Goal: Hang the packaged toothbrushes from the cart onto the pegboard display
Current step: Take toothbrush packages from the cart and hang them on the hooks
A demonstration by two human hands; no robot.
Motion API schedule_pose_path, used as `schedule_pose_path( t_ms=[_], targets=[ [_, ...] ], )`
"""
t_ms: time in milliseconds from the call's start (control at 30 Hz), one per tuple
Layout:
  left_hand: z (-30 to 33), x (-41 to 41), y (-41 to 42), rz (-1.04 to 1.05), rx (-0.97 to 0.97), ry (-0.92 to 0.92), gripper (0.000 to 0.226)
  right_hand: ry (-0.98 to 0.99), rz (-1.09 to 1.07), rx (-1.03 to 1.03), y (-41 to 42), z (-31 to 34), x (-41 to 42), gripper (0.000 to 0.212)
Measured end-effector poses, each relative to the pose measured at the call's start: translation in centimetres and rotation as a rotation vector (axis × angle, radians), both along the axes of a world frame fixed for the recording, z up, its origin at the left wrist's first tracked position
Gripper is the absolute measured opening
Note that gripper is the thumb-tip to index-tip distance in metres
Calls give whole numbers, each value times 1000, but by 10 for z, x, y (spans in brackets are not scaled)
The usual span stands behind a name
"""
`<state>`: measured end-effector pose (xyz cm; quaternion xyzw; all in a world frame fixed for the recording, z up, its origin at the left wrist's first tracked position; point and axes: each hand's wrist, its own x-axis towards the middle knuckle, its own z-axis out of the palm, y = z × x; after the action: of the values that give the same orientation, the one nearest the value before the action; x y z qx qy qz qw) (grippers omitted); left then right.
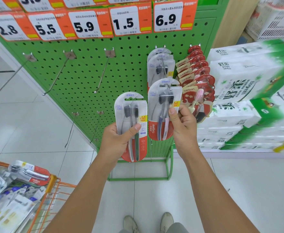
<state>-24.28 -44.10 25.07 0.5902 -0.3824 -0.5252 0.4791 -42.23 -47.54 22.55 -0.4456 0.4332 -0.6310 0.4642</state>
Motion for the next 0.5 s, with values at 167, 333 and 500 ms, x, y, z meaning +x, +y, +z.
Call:
schedule_pose_path(
  t_ms=[167,333,500],
  targets=[
    [0,-4,-2,0,-5,13,33,-22,-32,46,-4,-1,3,17],
    [1,-7,-4,-17,-15,25,20,-30,-97,104,-23,3,8,15],
    [4,-9,-4,-63,-49,19,21,-67,-198,334,-55,10,26,32]
  ],
)
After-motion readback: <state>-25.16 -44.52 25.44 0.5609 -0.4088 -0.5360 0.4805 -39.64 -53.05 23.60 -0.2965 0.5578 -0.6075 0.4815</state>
